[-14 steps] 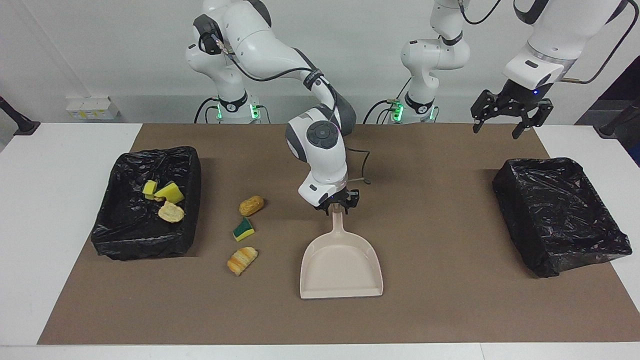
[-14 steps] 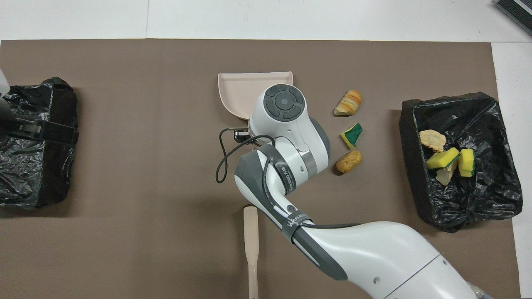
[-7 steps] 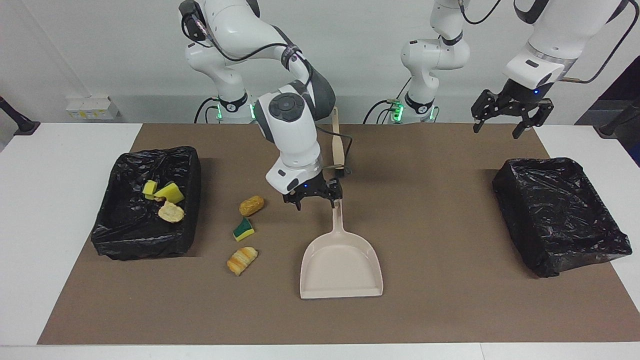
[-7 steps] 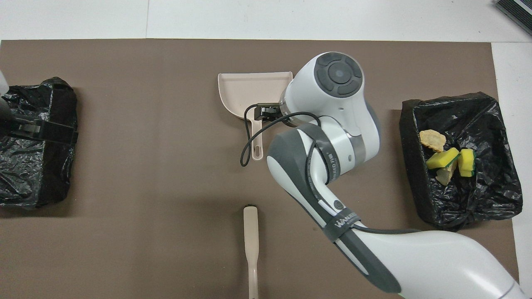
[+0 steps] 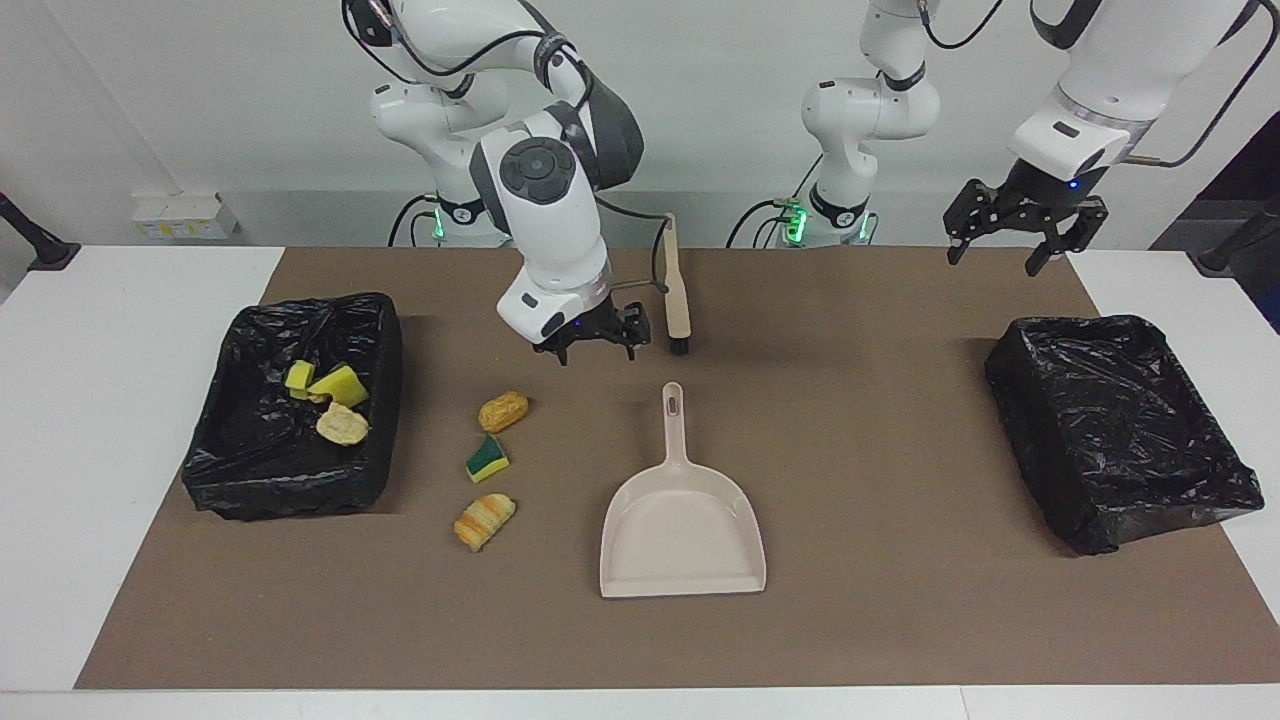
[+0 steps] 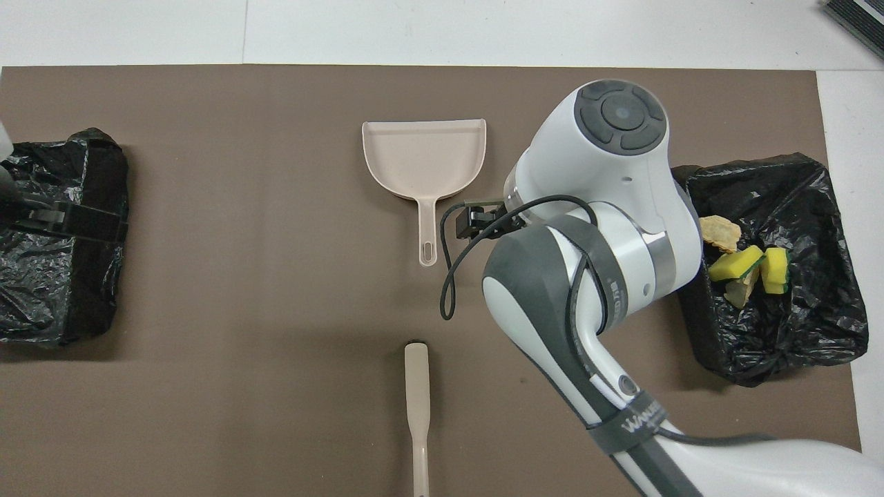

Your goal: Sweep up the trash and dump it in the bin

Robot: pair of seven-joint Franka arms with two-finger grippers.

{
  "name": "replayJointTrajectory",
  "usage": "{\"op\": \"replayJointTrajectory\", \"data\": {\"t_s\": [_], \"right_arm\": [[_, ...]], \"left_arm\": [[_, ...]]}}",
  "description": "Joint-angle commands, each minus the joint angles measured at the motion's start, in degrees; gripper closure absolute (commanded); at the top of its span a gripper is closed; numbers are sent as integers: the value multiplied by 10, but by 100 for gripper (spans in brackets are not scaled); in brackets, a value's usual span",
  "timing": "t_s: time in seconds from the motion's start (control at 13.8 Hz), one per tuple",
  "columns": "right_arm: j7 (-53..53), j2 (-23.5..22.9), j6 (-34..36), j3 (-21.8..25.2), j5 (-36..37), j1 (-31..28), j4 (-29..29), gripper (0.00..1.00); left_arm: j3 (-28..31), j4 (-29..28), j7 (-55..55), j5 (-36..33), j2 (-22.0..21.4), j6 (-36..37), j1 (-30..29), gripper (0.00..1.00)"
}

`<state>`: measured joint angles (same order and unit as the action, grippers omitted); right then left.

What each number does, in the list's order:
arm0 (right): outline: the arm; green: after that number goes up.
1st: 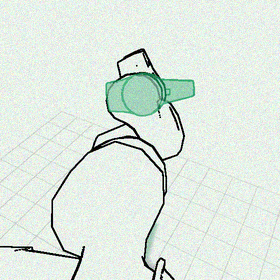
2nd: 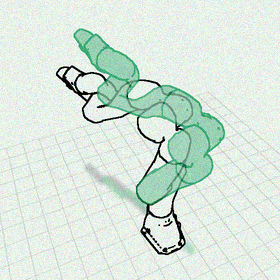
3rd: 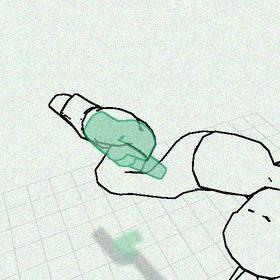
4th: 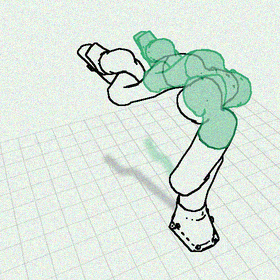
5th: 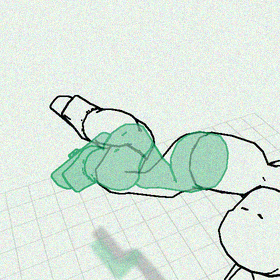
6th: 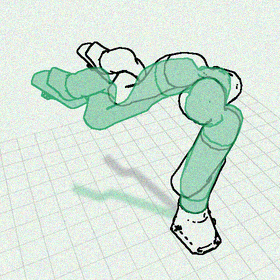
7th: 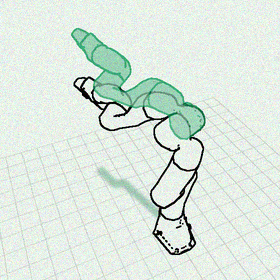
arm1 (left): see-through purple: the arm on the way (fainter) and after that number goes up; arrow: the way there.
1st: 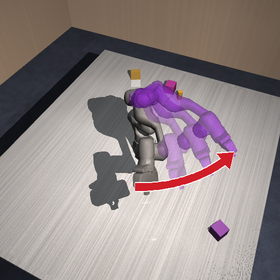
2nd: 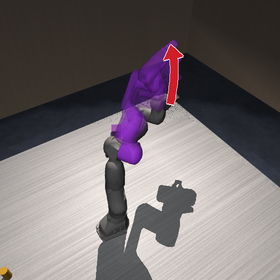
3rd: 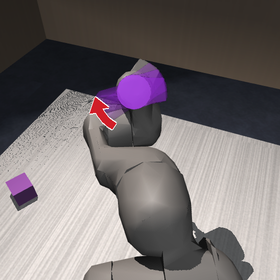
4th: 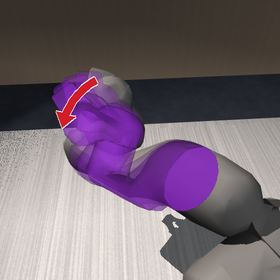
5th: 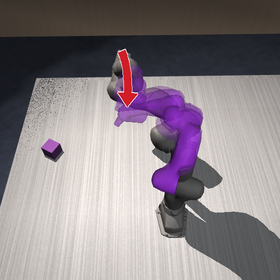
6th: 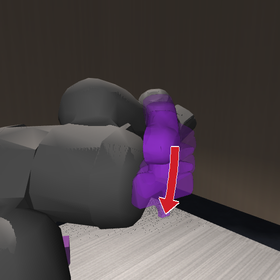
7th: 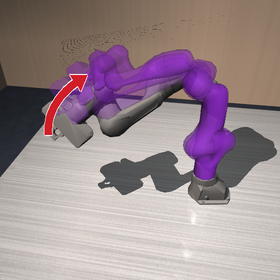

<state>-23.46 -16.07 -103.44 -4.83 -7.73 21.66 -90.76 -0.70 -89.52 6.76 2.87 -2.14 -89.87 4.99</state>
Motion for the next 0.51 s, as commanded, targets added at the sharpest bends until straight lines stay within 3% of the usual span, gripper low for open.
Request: {"op": "replayJointTrajectory", "data": {"t_s": [0.0,0.22,0.43], "right_arm": [[-1,76,-48,-1,-19,14,-125,0],[-44,144,-157,-1,-32,57,-250,0],[-54,184,-174,-1,-46,100,-305,0]], "left_arm": [[1,14,-5,-8,1,19,-2,0],[1,13,-4,-8,-1,18,-2,0],[0,11,-3,-8,-7,18,-2,0]]}}
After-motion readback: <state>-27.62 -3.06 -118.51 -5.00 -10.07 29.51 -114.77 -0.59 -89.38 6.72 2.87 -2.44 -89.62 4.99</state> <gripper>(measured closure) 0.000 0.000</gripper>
